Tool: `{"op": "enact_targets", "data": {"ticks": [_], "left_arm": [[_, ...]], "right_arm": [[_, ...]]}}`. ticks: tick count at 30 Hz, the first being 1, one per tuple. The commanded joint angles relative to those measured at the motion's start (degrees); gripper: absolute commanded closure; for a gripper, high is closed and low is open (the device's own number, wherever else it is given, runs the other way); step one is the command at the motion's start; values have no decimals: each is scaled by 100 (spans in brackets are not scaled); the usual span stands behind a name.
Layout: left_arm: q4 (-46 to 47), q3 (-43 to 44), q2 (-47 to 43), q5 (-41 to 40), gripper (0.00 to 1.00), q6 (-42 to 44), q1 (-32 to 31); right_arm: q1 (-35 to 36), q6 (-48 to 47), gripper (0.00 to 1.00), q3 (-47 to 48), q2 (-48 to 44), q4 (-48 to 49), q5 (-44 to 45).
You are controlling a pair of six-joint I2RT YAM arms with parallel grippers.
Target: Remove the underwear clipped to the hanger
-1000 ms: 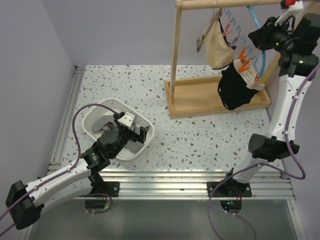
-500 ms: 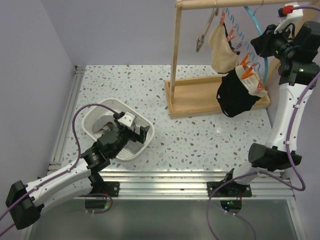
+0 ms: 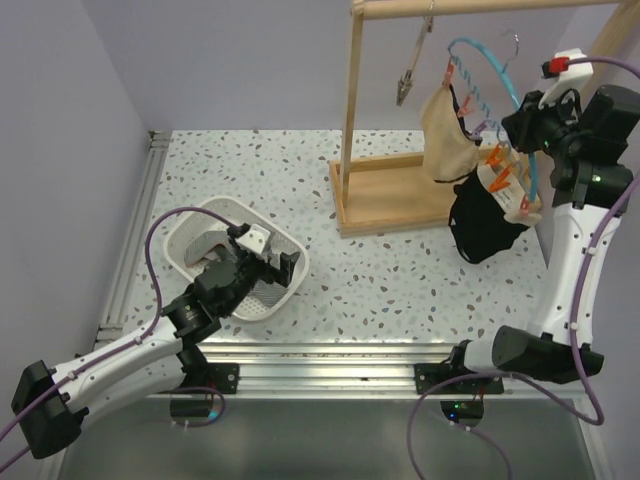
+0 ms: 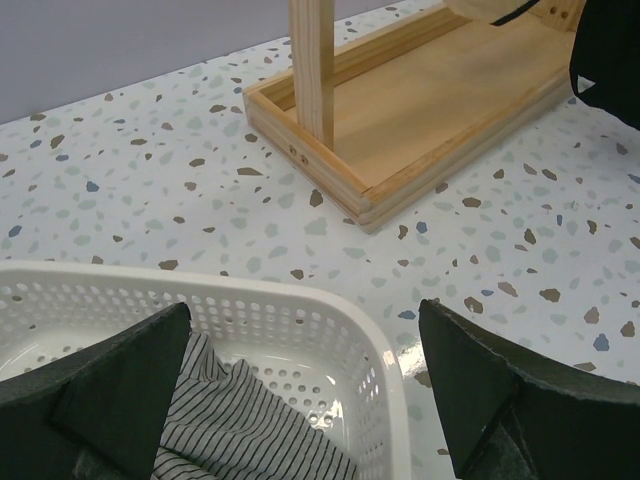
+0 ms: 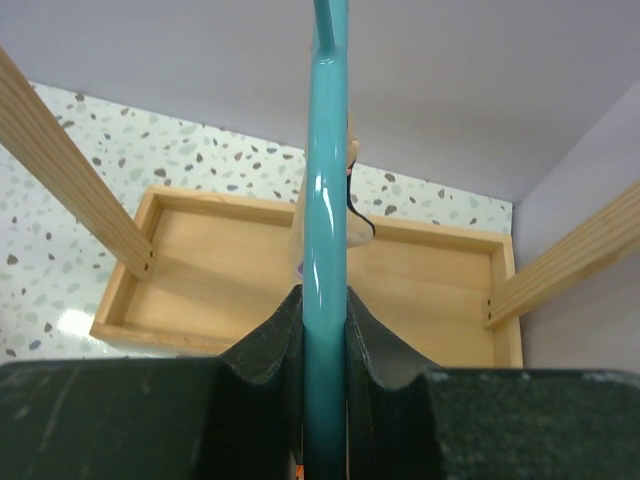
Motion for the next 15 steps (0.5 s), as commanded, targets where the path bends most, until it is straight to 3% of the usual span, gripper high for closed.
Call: {"op": "enact_targets", "data": {"ticks": [1,9,15], "left_arm": [[348,-60,-11,62,0,110,-25],[593,-104,-20,175,0,154,-25],[1207,-288,-64,773,0,198,-16]], "right_arm": [[-14,-474,100,-492,-672,371,300],[-14,-1581,100,-1696,-2112,-569,125],[-6,-2293,100,-1715,-2650,-1983,-1000]]}}
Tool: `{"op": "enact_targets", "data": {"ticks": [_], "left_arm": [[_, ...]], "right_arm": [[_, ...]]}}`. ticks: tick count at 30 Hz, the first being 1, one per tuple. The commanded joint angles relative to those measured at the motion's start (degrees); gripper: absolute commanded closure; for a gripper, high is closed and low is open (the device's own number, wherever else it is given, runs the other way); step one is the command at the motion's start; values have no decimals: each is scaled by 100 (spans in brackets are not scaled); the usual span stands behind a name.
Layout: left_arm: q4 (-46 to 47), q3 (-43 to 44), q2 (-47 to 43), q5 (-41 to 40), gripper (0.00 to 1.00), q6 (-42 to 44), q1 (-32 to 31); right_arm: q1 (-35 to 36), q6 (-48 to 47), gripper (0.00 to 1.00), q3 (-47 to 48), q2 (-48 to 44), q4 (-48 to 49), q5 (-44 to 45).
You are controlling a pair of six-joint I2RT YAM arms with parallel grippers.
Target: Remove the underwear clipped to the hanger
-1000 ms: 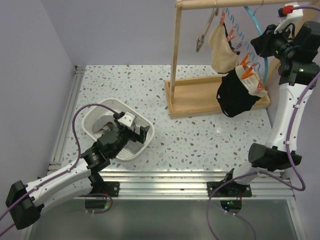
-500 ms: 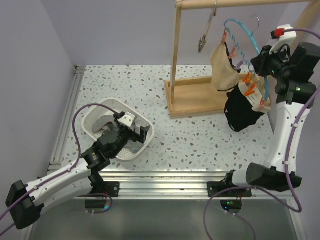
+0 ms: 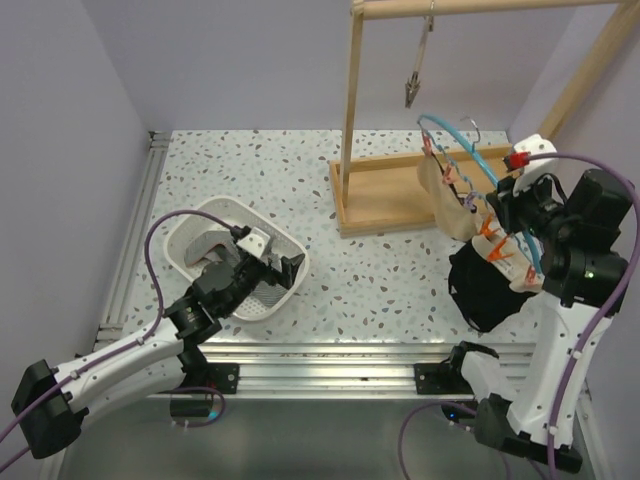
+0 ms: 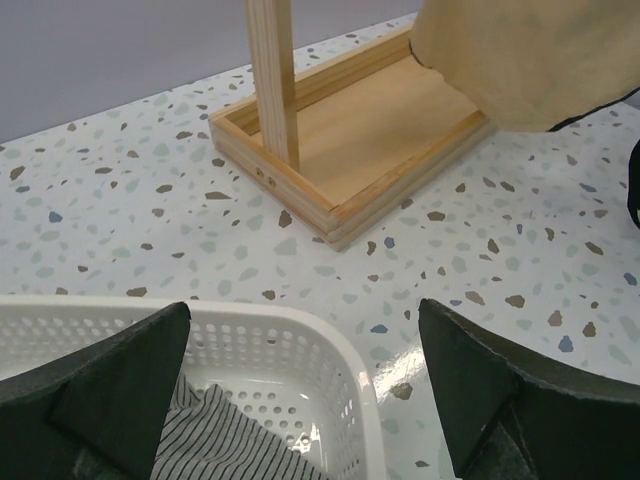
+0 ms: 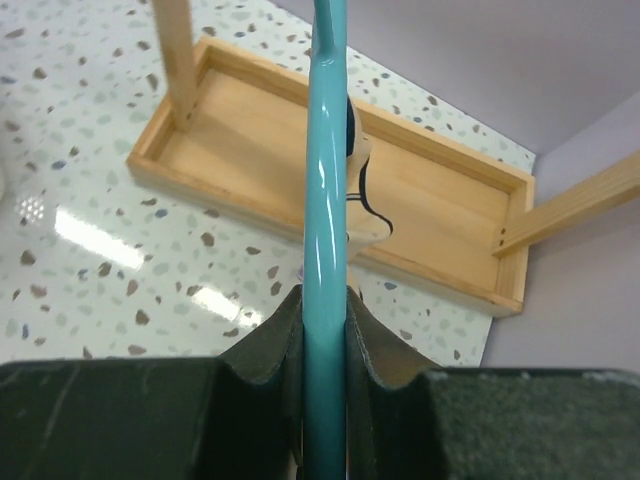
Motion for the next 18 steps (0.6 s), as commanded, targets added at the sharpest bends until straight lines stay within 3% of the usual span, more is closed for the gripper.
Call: {"op": "enact_targets", "data": {"ticks": [1,9,13,16,18], "left_arm": [[831,-149,-112,483,0,185,-16],[1814,-675,-735,817,0,431,-16],[2386,-1062,-1000,1088,0,747,-16],[3202,-1440,-1000,1439,0,984,-7],[4238,-1765,-869,1589,0,1160,-7]], "right_arm": [[14,-855,100,156,-248,-851,-926],[23,-2262,100,771,-468,-2917,-1682],[23,-2921,100,1008,-434,-3429,-2402],[23,-3027,100,1184,-294,-3421,-2763],[23,-3115,100,1228,-197,-3430,-3052]]}}
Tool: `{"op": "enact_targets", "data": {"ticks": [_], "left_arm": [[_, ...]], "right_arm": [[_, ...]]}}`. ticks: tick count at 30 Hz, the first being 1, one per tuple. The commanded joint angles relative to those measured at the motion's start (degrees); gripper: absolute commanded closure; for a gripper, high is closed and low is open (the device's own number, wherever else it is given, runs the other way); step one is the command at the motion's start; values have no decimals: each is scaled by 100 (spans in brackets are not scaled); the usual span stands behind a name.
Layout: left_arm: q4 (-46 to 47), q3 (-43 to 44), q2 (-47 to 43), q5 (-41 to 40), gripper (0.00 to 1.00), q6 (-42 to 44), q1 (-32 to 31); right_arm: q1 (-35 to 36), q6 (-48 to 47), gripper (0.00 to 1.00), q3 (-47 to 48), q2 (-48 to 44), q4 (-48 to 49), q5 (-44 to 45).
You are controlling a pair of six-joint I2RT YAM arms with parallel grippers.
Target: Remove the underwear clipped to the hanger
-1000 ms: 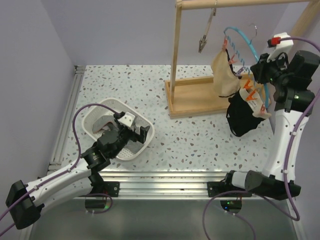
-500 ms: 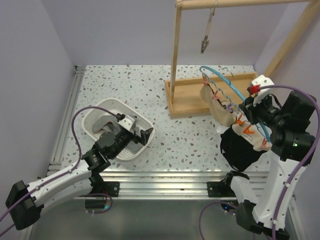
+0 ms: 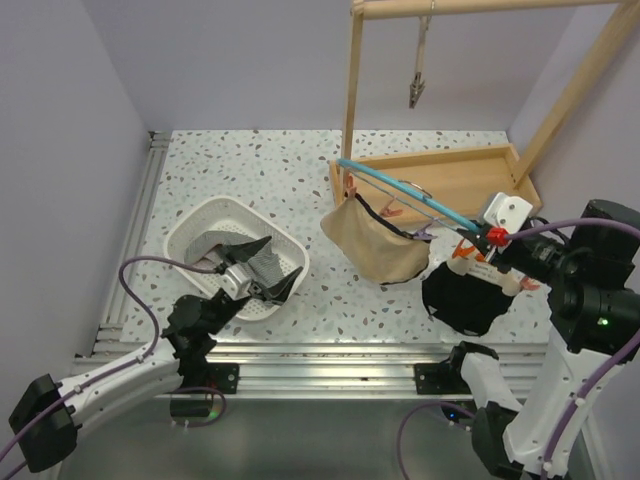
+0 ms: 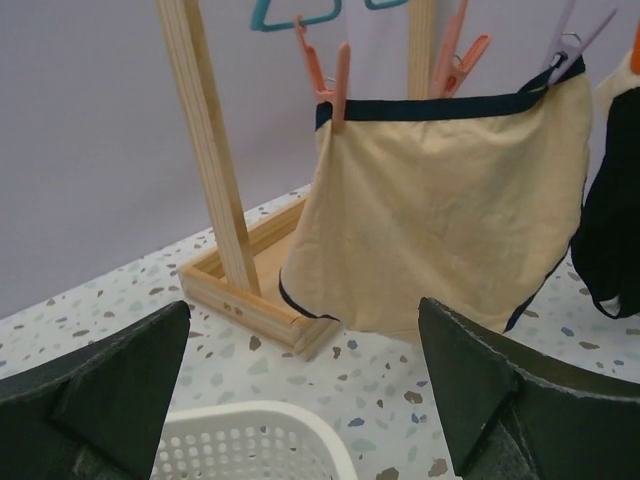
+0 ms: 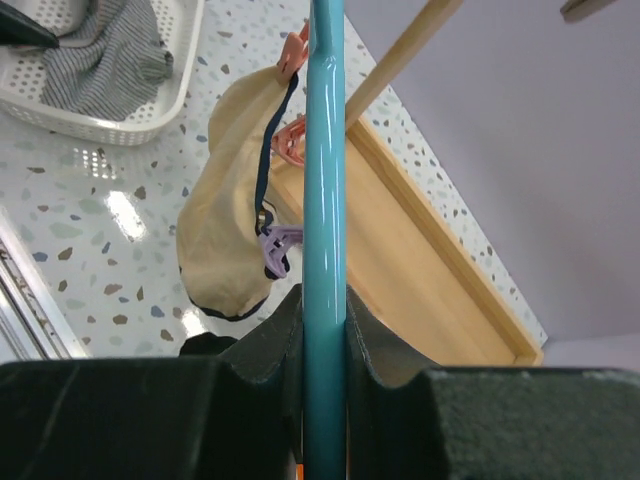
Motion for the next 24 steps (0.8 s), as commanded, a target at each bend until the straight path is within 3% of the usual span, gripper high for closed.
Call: {"op": "enact_targets", "data": {"ticks": [1,4,10,12,13,15,16,17,19,20,24], "left_arm": [[1934,-395,202,487,0,466,-7],[2333,-90,659,618,0,458,45],[1447,1220,1600,1048,0,-139,423],[1226,1554,1829,1434,0,-437,888],[1243,1616,1908,2106,0,-709,1385],[1821,1634,2231,2795,0,-1471,1985],[2110,1643,2399,3712,0,-1807,2319],[2844,1704,2609,4122,0,-2167,2896],[3560,1801,3277,5078,0,-3117,3348],[4155,1940,3688,5301,0,-3355,3394],[4785,2240,4386,5945,0,-3893,3438]], "right_arm": [[8,-493,100,258,252,-1122,-986],[51,-625,100,223,507,-1122,-1224],[324,-958,100,56,1069,-1122,-1497],[412,-1055,100,91,1227,-1122,-1514],[421,-1151,100,161,1411,-1122,-1523],[438,-1318,100,231,1570,-1122,-1576],[430,-1363,100,336,1693,-1131,-1576],[438,-1398,100,407,1763,-1122,-1585],[447,-1512,100,565,1913,-1122,-1637],[447,-1556,100,601,1948,-1131,-1672],[587,-1837,100,592,2063,-1122,-1743]]}}
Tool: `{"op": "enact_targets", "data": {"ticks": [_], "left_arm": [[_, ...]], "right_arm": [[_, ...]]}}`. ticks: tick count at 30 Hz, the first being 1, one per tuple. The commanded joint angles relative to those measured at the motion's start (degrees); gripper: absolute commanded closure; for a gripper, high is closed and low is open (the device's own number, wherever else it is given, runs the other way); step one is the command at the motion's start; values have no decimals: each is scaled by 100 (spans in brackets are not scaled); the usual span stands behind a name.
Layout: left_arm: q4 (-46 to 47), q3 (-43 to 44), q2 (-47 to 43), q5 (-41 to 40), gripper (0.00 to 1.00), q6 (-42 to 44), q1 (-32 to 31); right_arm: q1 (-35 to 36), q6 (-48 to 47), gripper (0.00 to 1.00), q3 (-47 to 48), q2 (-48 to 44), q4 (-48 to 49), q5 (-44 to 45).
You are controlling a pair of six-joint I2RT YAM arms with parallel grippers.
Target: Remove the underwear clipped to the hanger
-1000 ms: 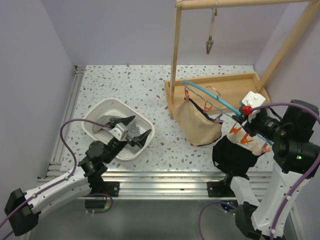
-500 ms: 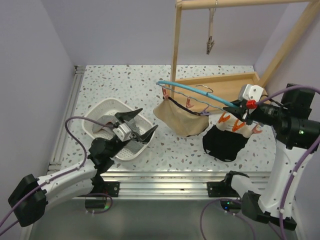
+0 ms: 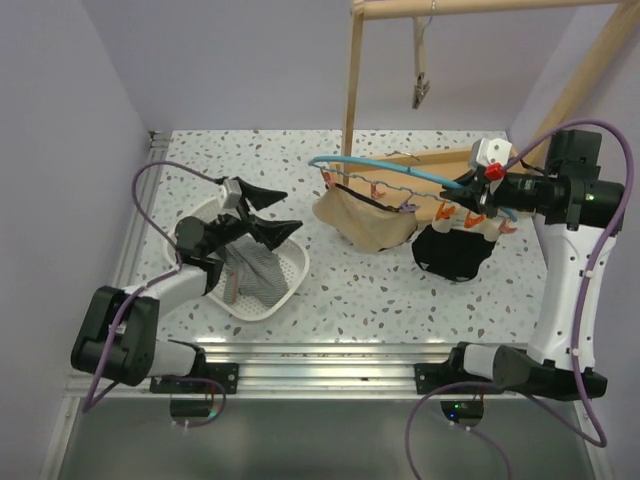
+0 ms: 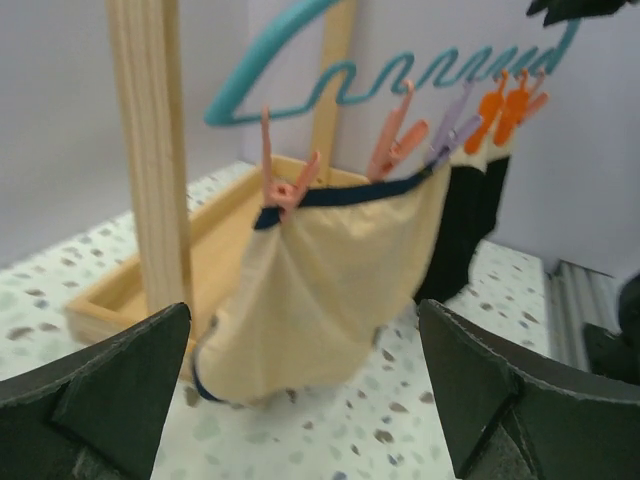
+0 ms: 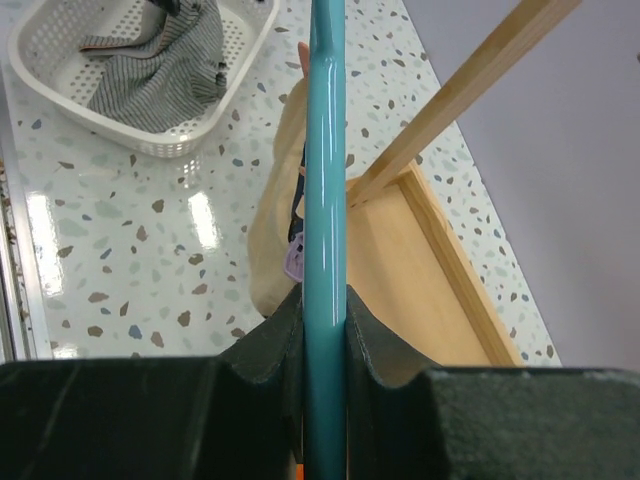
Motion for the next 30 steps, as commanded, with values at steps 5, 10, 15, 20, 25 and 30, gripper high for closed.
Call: {"op": "enact_targets", "data": {"ticks": [5,10,15,20,25,30], "left_arm": [[2233,605,732,1409,0,-1083,22],[1446,596,592,1154,0,-206,-223],[599,561,311,943,1,832,-540],[405,544,310,460,3,1079,-611],[405,430,302,-215,6,1070,-628],[501,245,240,-648,7,807,-628]], "right_arm": [[682,-391,100,199,186,-1148,-549],[884,-294,100,111,327,-1113,-602],[928,-180,100,75,327,-1008,-602],[990,-171,100,-13,231,-981,-620],[999,-110,100,-92,152,-911,-602],[999,101,100,-206,108,-656,-593]]}}
